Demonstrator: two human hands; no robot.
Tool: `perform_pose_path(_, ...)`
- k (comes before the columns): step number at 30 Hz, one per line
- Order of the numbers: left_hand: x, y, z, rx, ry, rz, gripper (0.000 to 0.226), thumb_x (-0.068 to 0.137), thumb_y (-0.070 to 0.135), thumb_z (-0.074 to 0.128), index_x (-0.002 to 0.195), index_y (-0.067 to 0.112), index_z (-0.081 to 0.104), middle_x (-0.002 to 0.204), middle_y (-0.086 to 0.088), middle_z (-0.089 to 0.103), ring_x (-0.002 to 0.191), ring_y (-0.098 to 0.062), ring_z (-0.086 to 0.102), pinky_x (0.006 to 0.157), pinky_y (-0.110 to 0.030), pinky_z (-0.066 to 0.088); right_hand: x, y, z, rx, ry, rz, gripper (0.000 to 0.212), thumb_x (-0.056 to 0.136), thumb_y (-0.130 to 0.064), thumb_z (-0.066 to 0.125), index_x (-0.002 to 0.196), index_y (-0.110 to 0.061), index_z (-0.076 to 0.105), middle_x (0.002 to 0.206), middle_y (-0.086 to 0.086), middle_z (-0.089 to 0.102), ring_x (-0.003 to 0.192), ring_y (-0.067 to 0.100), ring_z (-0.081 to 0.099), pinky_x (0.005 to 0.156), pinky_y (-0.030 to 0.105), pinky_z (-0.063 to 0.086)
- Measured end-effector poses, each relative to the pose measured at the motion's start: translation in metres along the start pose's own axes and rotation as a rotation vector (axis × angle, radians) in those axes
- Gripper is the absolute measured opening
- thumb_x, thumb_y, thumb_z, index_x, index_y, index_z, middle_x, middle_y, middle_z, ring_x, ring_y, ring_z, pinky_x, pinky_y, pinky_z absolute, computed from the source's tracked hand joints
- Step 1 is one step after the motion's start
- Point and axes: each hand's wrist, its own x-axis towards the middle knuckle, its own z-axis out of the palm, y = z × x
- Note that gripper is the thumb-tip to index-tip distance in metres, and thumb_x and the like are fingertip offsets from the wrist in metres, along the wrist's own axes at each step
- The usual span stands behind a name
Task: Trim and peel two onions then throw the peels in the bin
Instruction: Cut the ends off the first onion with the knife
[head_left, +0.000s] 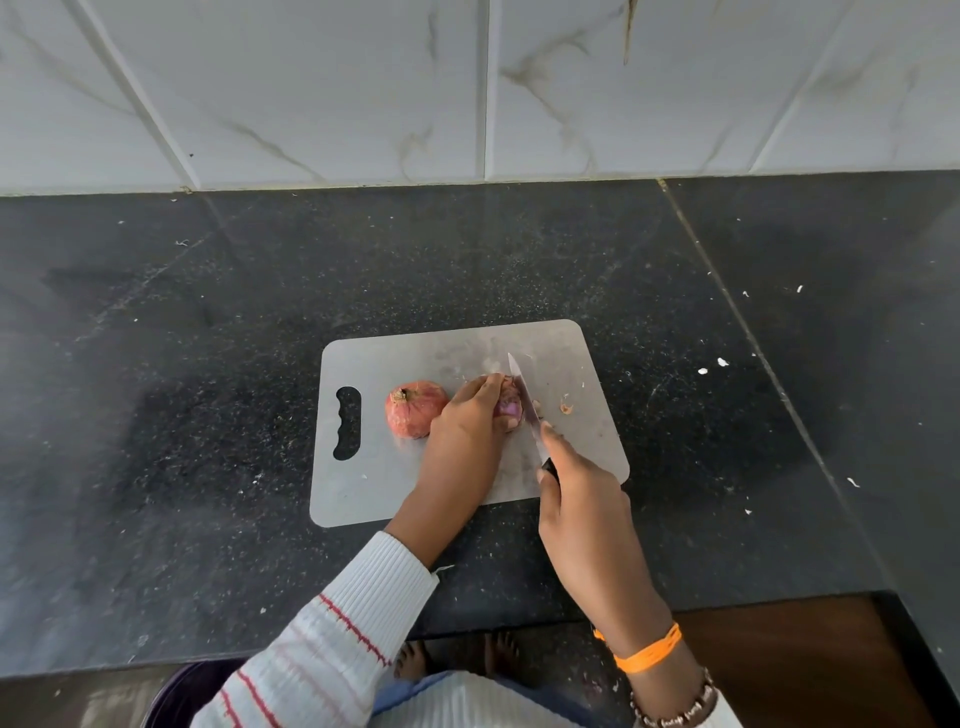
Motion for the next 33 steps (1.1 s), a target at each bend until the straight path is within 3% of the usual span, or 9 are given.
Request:
perform_pose_path(4,0.0,0.0,0.0,-0.015,0.019,-0.004,0.046,0.088,0.003,0.053,0.132,0.012,0.049,0.132,-0.007,0.054,0.117,-0.027,0.051,0.09,-0.031,0.04,0.0,-0.004,0.002,-0.085,-0.048,0.005,0.051,0.096,-0.013,0.042,0.144,-0.019,0.028,0.111,0.005,0.062,0.1,0.021,0.06,0.083,0.033,0.047)
perform_pose_path(8,0.003,-0.006,0.002,-0.007,0.009,0.029,0.043,0.086,0.003,0.054,0.128,0.01,0.053,0.125,-0.009,0.058,0.111,-0.027,0.055,0.086,-0.028,0.041,0.014,-0.006,0.005,-0.125,-0.098,0.032,0.055,0.094,-0.009,0.043,0.145,-0.018,0.025,0.118,0.007,0.06,0.106,0.024,0.058,0.089,0.037,0.047)
perform_pose_path(11,0.006,-0.01,0.001,-0.005,0.009,0.021,0.039,0.086,0.002,0.051,0.124,0.008,0.056,0.115,-0.011,0.061,0.102,-0.028,0.057,0.074,-0.022,0.035,0.023,-0.007,0.005,-0.127,-0.099,0.014,0.056,0.094,-0.008,0.043,0.145,-0.018,0.025,0.116,0.008,0.061,0.105,0.025,0.058,0.088,0.04,0.048)
perform_pose_path(17,0.008,-0.008,0.002,-0.023,0.008,0.05,0.042,0.087,0.004,0.053,0.128,0.008,0.053,0.12,-0.012,0.06,0.105,-0.03,0.057,0.085,-0.031,0.042,0.013,-0.008,0.002,-0.177,-0.153,0.027,0.058,0.093,-0.009,0.045,0.147,-0.013,0.021,0.122,0.007,0.056,0.107,0.023,0.057,0.091,0.034,0.047)
perform_pose_path(21,0.009,-0.006,0.001,-0.013,0.014,0.049,0.042,0.087,0.003,0.051,0.129,0.008,0.053,0.125,-0.011,0.058,0.11,-0.028,0.055,0.083,-0.021,0.036,0.032,-0.005,0.01,-0.226,-0.154,0.024,0.059,0.094,-0.008,0.04,0.147,-0.01,0.016,0.119,0.009,0.055,0.105,0.029,0.057,0.085,0.038,0.045)
perform_pose_path(25,0.007,-0.003,0.0,-0.021,0.011,0.061,0.041,0.087,0.002,0.05,0.128,0.007,0.053,0.127,-0.011,0.057,0.112,-0.027,0.055,0.087,-0.024,0.039,0.019,-0.005,0.012,-0.23,-0.161,0.042,0.061,0.093,-0.006,0.043,0.148,-0.01,0.017,0.136,0.009,0.046,0.116,0.027,0.054,0.095,0.036,0.046)
perform_pose_path(28,0.007,-0.005,0.0,-0.017,0.022,0.077,0.038,0.09,0.004,0.048,0.127,0.007,0.054,0.123,-0.011,0.058,0.108,-0.027,0.056,0.082,-0.02,0.037,0.032,0.004,0.023,-0.244,-0.122,0.026,0.06,0.094,-0.01,0.045,0.147,-0.01,0.017,0.128,0.01,0.05,0.106,0.03,0.057,0.085,0.037,0.046)
perform_pose_path(33,0.01,-0.008,-0.006,-0.054,0.002,0.04,0.038,0.087,-0.001,0.047,0.123,0.006,0.056,0.113,-0.011,0.062,0.099,-0.026,0.058,0.072,-0.015,0.031,0.018,0.012,0.027,-0.146,-0.133,0.0,0.058,0.09,-0.003,0.047,0.145,-0.009,0.028,0.126,0.013,0.054,0.104,0.031,0.059,0.086,0.039,0.05)
